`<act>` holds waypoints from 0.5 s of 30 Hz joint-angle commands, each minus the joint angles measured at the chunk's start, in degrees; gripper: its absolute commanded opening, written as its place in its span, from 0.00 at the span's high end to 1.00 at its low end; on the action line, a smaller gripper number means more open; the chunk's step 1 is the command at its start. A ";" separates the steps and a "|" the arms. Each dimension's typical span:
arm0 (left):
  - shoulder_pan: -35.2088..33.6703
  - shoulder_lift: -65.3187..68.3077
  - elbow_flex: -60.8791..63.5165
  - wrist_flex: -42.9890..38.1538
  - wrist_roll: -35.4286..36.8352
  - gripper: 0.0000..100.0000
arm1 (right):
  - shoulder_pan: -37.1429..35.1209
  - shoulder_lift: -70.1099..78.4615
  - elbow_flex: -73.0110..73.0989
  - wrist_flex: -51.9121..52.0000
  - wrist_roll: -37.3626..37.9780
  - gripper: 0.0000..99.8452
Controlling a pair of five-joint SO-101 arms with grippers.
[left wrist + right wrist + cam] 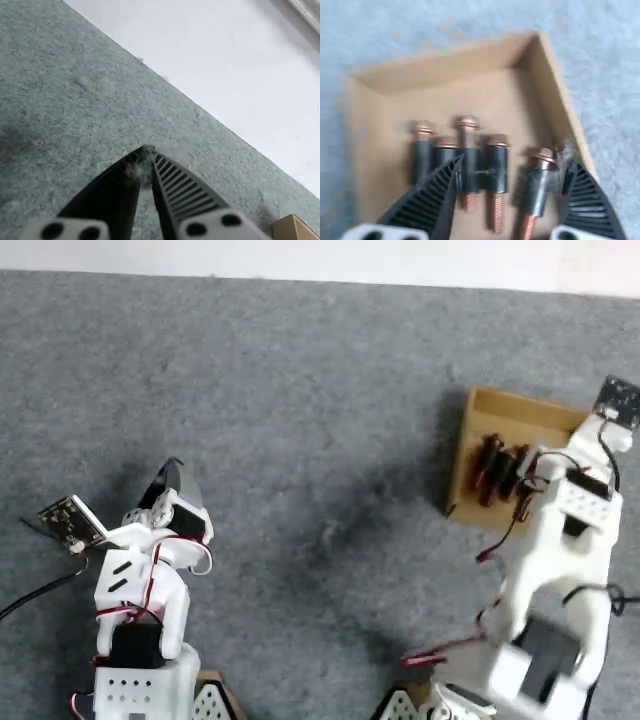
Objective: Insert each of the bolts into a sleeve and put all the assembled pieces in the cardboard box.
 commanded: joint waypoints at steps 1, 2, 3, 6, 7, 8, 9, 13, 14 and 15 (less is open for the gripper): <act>-0.48 -0.84 1.10 0.09 0.00 0.99 | -6.20 -16.75 7.96 0.48 -1.32 0.73; -0.48 -0.84 1.10 0.18 0.00 0.99 | -8.13 -20.88 11.38 0.48 -1.41 0.73; -0.40 -0.84 1.10 0.70 0.00 0.99 | -10.24 -25.19 14.55 0.48 -1.41 0.73; 0.31 -0.84 1.10 1.23 0.00 0.99 | -15.87 -37.41 24.31 0.48 -1.49 0.73; 0.57 -0.84 1.10 1.32 -0.70 0.99 | -17.63 -41.45 27.30 0.48 -1.58 0.73; 0.75 -0.84 1.10 1.32 -2.11 0.99 | -19.38 -45.32 30.02 0.48 -1.58 0.73; 0.75 -0.84 1.10 1.32 -3.52 0.99 | -20.88 -49.27 32.84 0.48 -1.41 0.73; 0.75 -0.84 1.10 4.57 -8.70 0.99 | -24.92 -64.92 43.91 0.48 -1.41 0.73; 0.75 -0.84 1.10 5.71 -10.20 0.99 | -25.27 -68.70 46.64 0.48 -1.41 0.73; 0.75 -0.84 1.10 7.12 -12.04 0.99 | -25.45 -72.48 49.36 0.57 -1.49 0.73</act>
